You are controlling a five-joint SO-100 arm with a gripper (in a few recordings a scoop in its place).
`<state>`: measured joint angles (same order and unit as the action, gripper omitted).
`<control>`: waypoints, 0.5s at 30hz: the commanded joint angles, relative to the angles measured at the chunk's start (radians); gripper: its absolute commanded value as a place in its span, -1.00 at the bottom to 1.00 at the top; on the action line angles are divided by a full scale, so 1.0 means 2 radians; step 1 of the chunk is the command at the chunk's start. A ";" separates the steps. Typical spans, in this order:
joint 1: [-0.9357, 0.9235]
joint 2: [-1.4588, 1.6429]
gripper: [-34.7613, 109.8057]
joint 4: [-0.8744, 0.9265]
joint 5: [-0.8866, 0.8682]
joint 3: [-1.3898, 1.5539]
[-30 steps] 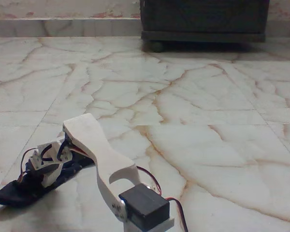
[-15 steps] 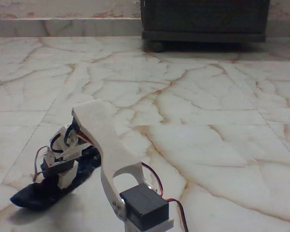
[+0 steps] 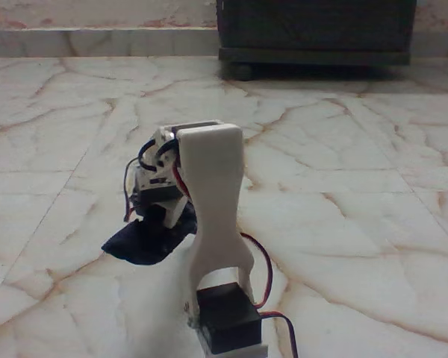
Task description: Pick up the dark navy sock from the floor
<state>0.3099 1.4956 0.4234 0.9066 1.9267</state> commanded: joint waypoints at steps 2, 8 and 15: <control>-0.041 0.097 -0.52 -0.002 0.054 0.047; -0.133 0.215 -0.52 -0.011 0.150 0.124; -0.191 0.317 -0.52 -0.044 0.204 0.209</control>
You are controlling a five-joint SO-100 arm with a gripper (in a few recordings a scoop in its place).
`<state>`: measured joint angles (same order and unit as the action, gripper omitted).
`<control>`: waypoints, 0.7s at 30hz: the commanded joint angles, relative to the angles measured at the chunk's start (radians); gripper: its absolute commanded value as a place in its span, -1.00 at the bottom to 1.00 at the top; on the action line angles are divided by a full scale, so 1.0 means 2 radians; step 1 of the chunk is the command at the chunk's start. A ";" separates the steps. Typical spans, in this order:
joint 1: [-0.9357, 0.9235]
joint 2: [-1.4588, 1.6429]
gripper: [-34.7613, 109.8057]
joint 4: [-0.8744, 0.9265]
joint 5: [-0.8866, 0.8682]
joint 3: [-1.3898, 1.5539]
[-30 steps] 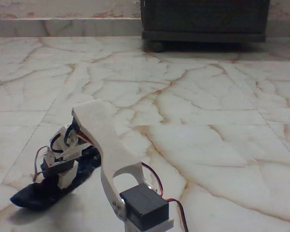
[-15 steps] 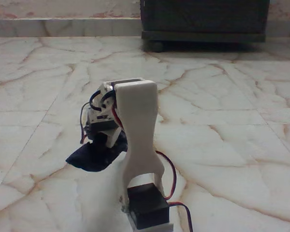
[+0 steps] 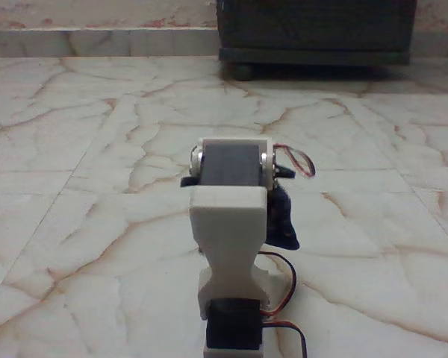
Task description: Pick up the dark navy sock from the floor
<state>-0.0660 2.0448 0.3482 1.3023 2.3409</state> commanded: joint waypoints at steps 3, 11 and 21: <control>-0.010 0.099 -0.52 -0.041 0.010 0.055; -0.012 0.183 -0.52 -0.191 0.032 0.209; -0.018 0.201 -0.52 -0.418 0.061 0.344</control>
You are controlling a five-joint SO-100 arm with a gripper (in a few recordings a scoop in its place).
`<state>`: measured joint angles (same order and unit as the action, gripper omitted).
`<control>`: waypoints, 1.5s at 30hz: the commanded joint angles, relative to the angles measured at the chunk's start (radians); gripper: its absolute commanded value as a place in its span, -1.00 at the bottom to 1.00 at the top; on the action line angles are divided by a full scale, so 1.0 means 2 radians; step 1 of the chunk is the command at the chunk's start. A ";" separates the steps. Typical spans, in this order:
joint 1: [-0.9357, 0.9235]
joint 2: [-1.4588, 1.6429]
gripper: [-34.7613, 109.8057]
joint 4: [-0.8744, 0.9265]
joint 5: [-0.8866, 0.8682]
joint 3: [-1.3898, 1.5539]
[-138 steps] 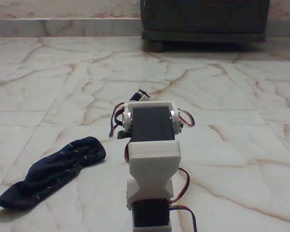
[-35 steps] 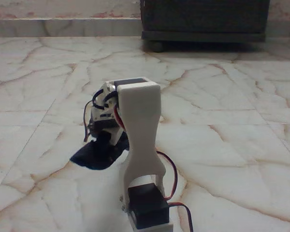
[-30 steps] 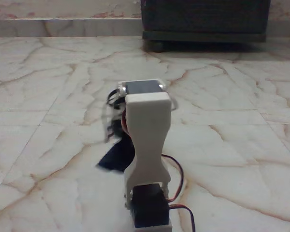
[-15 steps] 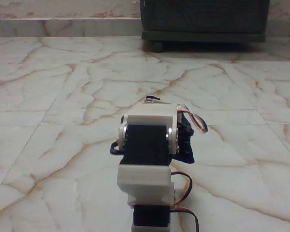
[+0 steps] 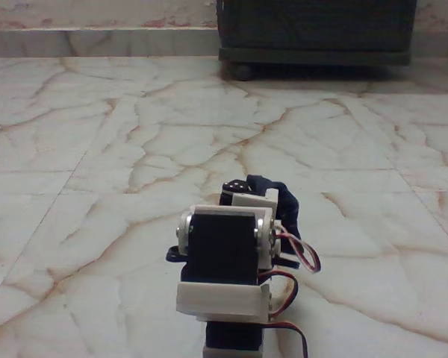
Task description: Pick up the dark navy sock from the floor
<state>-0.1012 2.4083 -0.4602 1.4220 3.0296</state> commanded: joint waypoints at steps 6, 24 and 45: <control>-0.004 0.016 -0.52 -0.137 0.023 0.026; -0.023 0.016 -0.52 -0.131 0.058 0.026; -0.023 0.016 -0.52 -0.139 0.069 0.027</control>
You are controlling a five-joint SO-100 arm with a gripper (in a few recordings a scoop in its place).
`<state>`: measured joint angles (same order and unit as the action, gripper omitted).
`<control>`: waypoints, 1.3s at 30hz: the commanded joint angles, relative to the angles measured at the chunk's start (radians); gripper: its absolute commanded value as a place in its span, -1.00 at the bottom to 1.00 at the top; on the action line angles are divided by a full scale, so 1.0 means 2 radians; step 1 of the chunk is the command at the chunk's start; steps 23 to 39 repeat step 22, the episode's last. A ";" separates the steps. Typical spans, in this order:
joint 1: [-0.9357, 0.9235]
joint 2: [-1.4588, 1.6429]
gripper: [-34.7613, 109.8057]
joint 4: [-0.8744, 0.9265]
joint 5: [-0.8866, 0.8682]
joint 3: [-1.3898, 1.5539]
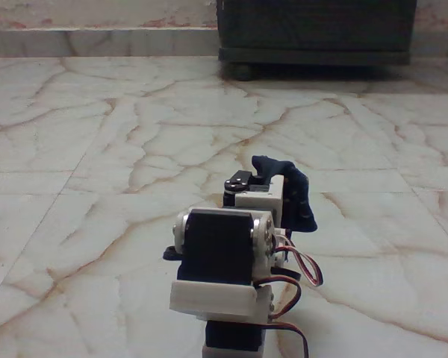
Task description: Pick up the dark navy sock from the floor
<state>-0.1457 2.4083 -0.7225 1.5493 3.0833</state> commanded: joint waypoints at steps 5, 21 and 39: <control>-0.001 0.017 -0.52 -0.011 0.004 0.000; 0.004 0.023 -0.52 -0.014 -0.005 0.000; 0.005 0.022 -0.52 -0.012 -0.006 0.000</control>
